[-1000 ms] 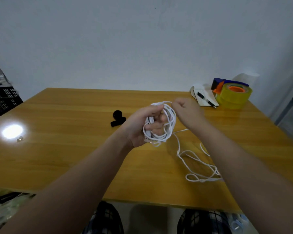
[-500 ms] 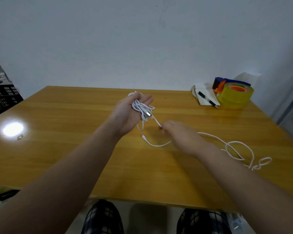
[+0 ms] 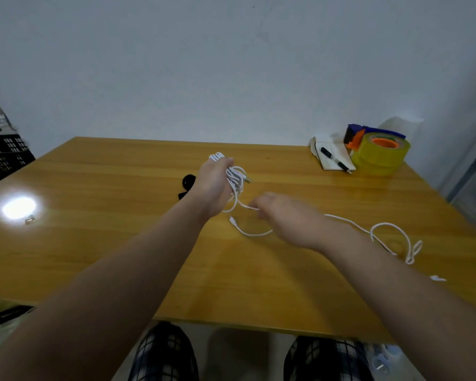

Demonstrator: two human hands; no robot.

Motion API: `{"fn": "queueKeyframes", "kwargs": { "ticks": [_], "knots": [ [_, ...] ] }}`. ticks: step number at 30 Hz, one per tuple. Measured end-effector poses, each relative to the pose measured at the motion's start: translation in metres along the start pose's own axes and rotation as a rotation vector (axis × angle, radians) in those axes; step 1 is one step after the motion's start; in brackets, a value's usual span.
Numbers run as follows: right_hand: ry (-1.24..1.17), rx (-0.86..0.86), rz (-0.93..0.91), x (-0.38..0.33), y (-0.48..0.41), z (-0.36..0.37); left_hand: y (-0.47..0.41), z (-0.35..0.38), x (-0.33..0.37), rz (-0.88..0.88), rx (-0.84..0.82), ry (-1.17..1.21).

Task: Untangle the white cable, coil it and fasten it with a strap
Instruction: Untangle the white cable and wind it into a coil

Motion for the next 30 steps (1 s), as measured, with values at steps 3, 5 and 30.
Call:
{"fn": "queueKeyframes", "kwargs": {
  "ticks": [3,5,30],
  "knots": [
    [-0.011,0.062,0.001,-0.001,0.001,-0.010,-0.001,0.002,-0.003,0.053,0.030,-0.182],
    [-0.012,0.090,0.004,-0.003,0.001,-0.014,0.006,0.007,-0.007,0.079,-0.013,-0.308],
    [-0.807,0.547,0.250,0.029,0.003,-0.029,0.041,0.002,-0.004,0.076,-0.522,-0.873]
  ]
}}
Point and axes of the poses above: each hand's wrist, its own y-axis away from the middle knuckle, its own z-axis out of the palm, x = y × z, the point moved 1 cm from there along -y, towards the middle knuckle, and after that the axes turned 4 degrees about -y, right-handed, at the moved point
